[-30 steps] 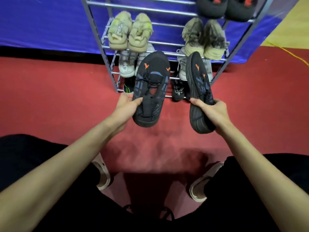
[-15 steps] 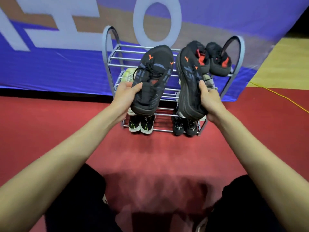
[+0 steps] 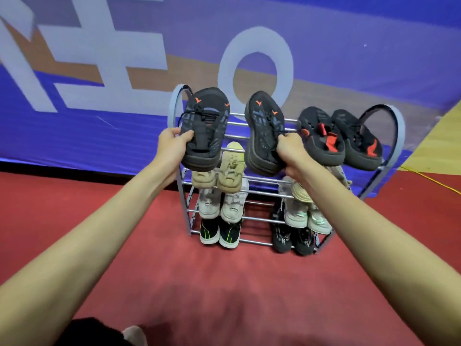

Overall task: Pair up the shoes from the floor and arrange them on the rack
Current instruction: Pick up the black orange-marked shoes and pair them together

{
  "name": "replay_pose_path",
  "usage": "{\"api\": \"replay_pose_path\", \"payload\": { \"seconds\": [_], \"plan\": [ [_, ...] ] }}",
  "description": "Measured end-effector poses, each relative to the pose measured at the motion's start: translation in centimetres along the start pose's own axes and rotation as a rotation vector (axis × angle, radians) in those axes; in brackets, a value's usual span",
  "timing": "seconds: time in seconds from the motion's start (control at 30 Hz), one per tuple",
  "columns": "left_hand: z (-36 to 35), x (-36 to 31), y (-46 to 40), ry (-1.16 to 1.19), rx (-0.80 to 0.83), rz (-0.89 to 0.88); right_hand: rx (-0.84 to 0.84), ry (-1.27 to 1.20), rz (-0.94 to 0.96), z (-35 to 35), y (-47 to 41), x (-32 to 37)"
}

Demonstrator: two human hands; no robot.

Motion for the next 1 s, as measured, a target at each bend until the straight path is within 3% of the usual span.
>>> {"api": "replay_pose_path", "payload": {
  "seconds": [0.47,1.0],
  "plan": [
    [-6.3,4.2,-11.8,-0.107,-0.099,0.018,0.09,-0.041,-0.059,-8.3,-6.3,2.1],
    [-5.8,5.4,-12.1,-0.268,-0.139,-0.079,0.113,0.185,0.038,-10.3,-6.8,1.0]
  ]
}}
Point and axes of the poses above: each hand's wrist, its own y-axis away from the middle knuckle, its own z-axis out of the back of the hand, x = y × z, the point moved 3 cm from there along -y, towards the middle knuckle, and after that the axes turned 13 degrees about -x, right-handed, at the moved point
